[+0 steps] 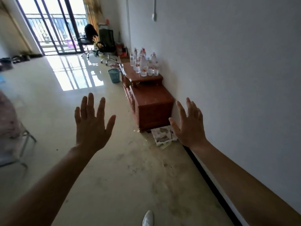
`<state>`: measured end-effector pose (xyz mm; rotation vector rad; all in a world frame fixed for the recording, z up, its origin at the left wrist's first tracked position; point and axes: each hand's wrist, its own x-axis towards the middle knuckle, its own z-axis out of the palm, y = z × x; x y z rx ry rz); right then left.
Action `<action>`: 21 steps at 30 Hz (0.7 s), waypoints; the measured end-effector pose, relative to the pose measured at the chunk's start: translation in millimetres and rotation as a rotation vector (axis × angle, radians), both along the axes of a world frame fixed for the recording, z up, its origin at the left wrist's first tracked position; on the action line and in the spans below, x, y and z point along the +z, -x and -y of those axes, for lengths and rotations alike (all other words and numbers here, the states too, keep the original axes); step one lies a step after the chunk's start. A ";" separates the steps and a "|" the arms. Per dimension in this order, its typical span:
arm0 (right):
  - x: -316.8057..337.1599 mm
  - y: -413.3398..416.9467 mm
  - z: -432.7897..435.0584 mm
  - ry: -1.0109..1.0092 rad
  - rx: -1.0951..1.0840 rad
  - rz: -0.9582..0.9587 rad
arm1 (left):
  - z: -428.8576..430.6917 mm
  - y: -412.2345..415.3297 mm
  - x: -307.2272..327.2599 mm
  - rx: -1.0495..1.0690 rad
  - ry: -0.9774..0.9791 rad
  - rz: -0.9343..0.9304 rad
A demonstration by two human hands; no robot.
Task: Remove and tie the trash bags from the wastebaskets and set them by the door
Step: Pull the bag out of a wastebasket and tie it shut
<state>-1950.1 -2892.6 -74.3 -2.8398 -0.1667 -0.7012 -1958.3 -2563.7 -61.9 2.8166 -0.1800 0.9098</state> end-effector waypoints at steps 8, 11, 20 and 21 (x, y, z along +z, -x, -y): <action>-15.0 -215.0 -208.8 -0.023 0.258 -0.017 | -171.9 -125.8 -10.0 0.246 -0.053 -0.080; -11.8 -270.3 -281.3 -0.021 0.338 -0.030 | -234.3 -151.7 -6.1 0.361 -0.049 -0.085; 5.3 -380.6 -501.7 0.087 0.654 -0.015 | -404.0 -191.7 -12.1 0.654 0.046 -0.075; 4.0 -390.0 -520.7 0.092 0.676 -0.004 | -418.7 -200.8 -13.9 0.660 0.054 -0.078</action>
